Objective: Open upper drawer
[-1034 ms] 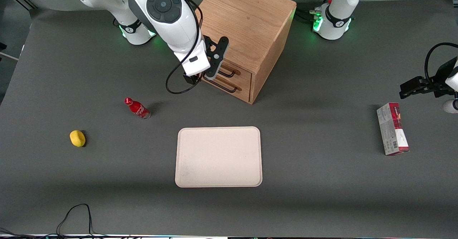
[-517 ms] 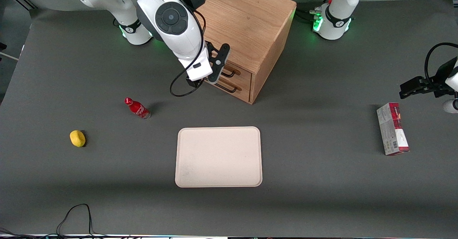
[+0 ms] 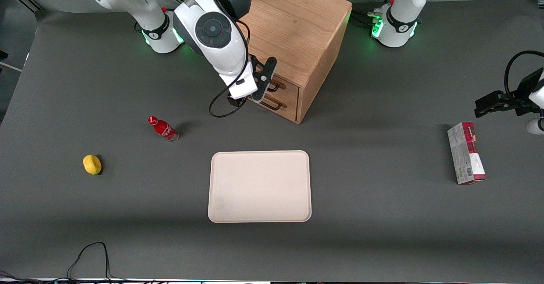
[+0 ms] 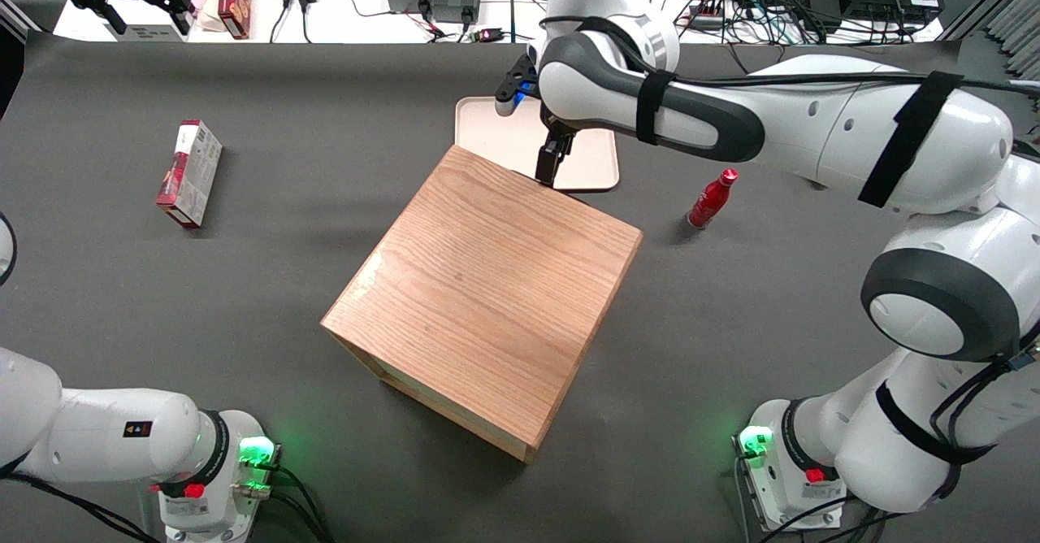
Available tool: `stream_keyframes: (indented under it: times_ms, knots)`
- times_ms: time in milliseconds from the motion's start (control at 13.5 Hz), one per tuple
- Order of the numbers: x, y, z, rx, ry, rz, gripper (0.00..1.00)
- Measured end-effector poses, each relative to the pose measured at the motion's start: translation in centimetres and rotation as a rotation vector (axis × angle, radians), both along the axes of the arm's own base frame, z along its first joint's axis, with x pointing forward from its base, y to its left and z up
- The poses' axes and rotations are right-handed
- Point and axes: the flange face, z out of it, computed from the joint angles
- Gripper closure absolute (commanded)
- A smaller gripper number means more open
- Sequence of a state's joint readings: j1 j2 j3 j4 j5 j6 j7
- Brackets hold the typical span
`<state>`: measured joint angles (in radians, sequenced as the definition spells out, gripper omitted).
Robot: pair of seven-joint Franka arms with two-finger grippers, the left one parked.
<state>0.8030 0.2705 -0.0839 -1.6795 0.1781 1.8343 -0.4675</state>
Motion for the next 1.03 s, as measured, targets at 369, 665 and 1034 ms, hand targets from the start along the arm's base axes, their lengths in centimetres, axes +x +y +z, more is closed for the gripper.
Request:
stream_keyframes:
  times_ms: [369,665,1034]
  knots:
    - [0.2,-0.3,-0.5,0.002,-0.006,-0.008,0.00]
    - [0.1,-0.4,-1.8,0.007,-0.017,-0.014,0.00]
    - [0.2,-0.6,-3.0,0.009,-0.025,-0.023,0.00]
